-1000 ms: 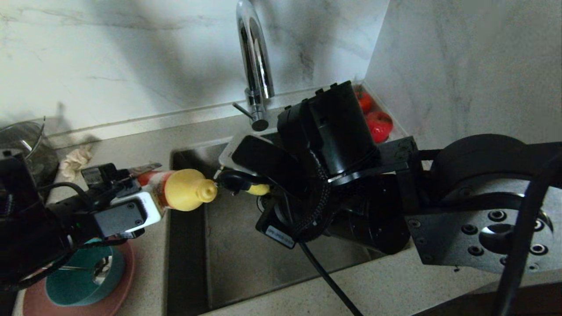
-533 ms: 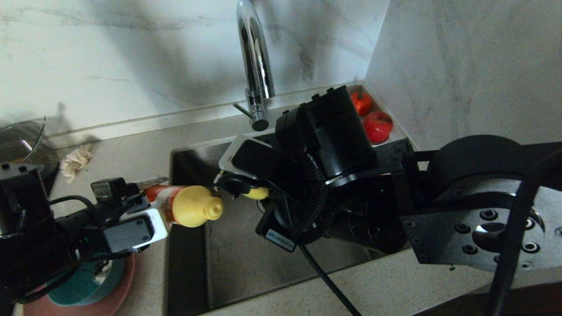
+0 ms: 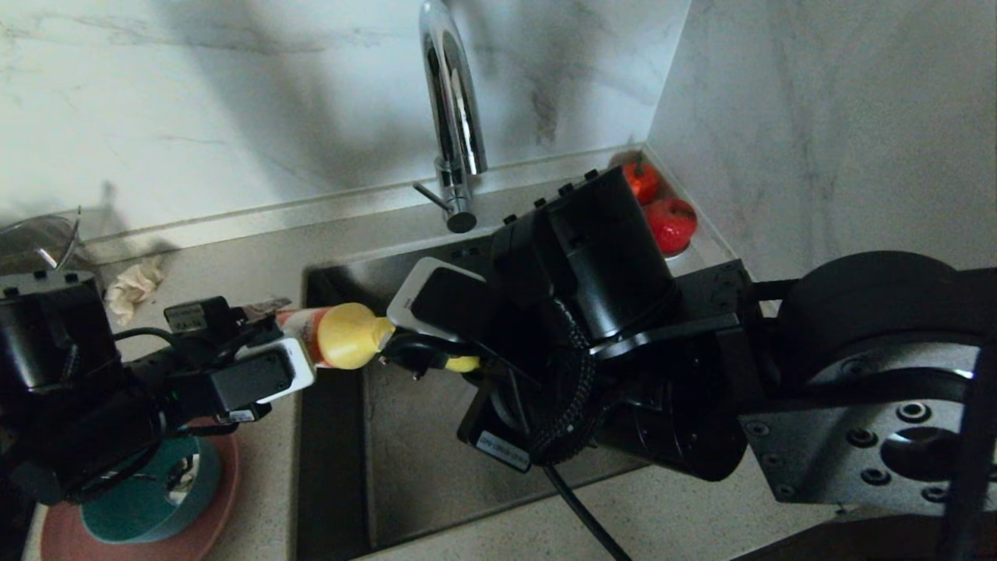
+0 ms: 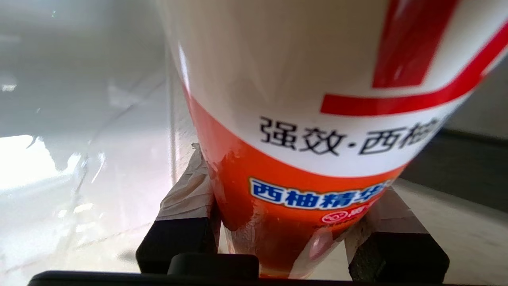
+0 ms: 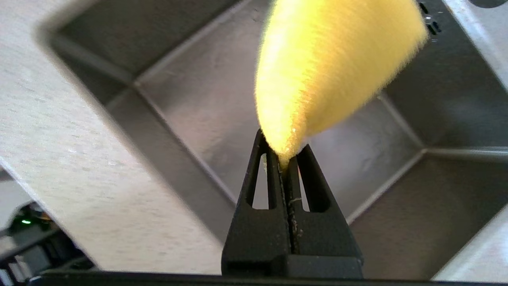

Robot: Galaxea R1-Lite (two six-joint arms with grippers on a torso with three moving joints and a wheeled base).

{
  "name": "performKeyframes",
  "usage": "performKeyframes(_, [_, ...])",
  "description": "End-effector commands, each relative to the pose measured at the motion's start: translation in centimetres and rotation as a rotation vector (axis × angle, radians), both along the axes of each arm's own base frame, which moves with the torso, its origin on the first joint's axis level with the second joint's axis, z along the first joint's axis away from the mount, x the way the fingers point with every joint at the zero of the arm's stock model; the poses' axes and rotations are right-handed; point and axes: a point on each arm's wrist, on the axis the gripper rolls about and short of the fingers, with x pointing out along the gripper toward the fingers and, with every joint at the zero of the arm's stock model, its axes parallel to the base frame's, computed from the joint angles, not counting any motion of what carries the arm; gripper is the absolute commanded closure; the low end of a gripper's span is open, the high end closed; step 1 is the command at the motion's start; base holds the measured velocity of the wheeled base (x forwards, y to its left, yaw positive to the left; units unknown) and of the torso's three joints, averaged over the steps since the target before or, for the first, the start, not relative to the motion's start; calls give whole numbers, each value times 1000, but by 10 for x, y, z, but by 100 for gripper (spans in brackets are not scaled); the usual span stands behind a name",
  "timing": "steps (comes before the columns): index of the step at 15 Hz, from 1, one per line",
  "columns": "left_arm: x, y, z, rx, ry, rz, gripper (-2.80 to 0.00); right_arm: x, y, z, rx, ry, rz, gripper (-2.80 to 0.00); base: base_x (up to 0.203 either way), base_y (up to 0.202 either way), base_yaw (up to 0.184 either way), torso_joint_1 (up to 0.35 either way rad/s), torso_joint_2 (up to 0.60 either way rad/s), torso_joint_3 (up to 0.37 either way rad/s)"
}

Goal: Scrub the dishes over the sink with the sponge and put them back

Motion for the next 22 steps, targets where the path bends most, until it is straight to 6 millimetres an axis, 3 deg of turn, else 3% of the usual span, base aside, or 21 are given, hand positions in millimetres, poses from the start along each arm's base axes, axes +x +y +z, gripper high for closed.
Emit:
performKeyframes(1, [11, -2, 3, -1, -11, 4, 0, -6, -1, 2, 11, 9, 3, 0, 0, 0, 0, 0, 0, 0])
performKeyframes(5, [16, -2, 11, -24, -35, 10, 0, -10, -6, -6, -5, 33, 1, 0, 0, 0, 0, 0, 0, 0])
performKeyframes(9, [28, -4, 6, -46, -107, -4, 0, -14, -6, -6, 21, 58, -11, 0, 0, 0, 0, 0, 0, 0])
performKeyframes(13, [25, -5, -1, -34, -91, -35, 0, -15, -3, -9, 34, 73, -15, 0, 0, 0, 0, 0, 0, 0])
performKeyframes(22, [32, -5, 19, -29, -209, -52, 0, -13, 0, -14, 57, 72, -22, 0, 0, 0, 0, 0, 0, 0])
